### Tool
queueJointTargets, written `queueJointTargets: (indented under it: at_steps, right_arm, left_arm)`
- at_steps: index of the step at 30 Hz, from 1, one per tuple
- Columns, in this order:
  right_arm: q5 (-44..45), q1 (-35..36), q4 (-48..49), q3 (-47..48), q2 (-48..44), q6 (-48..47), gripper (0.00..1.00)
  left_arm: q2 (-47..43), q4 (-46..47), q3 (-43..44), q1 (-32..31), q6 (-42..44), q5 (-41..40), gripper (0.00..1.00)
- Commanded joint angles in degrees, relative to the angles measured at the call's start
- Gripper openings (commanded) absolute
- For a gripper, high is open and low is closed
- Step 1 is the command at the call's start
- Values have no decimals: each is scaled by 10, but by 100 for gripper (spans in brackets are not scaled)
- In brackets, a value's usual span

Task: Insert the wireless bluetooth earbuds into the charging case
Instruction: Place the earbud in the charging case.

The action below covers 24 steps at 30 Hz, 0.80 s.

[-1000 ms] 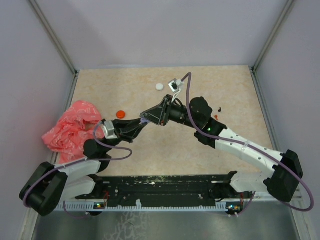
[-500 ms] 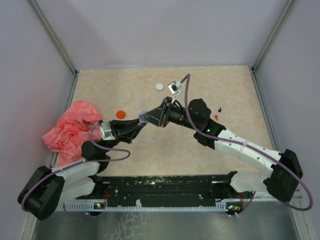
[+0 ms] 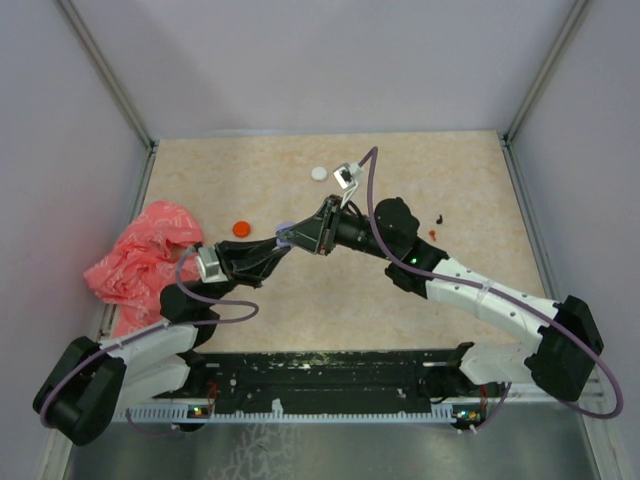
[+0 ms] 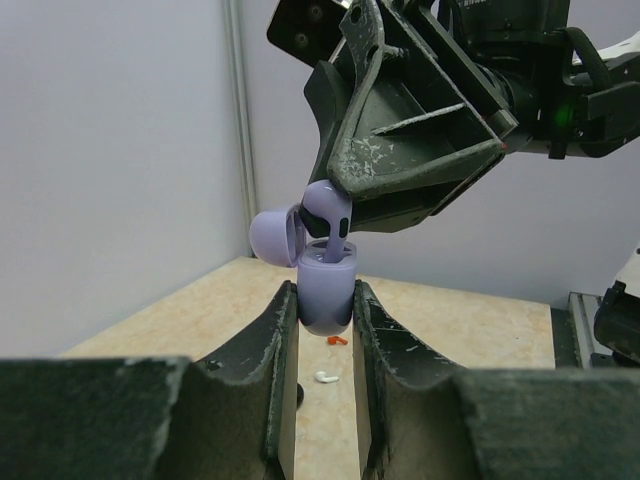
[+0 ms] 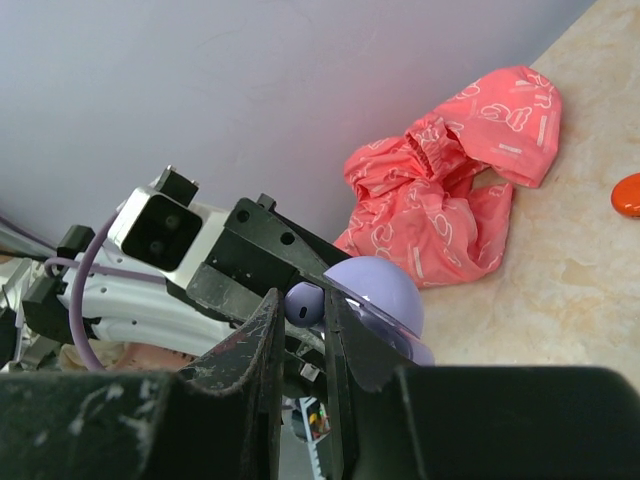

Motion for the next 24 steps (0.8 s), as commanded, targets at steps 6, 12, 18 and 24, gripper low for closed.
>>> queueJointTargets:
  at_steps: [6, 12, 18, 24]
  right_arm:
    - [-4, 4, 27, 4, 8, 18, 9]
    - [13, 4, 17, -3, -4, 12, 9]
    - [20, 5, 6, -8, -7, 12, 10]
    - [26, 5, -4, -13, -12, 10, 13]
  left_arm:
    - [-11, 156, 12, 0, -5, 3, 0]
    - [-16, 155, 7, 0, 1, -3, 0]
    - [-19, 156, 5, 1, 5, -7, 0]
    - [-24, 155, 4, 1, 3, -9, 0]
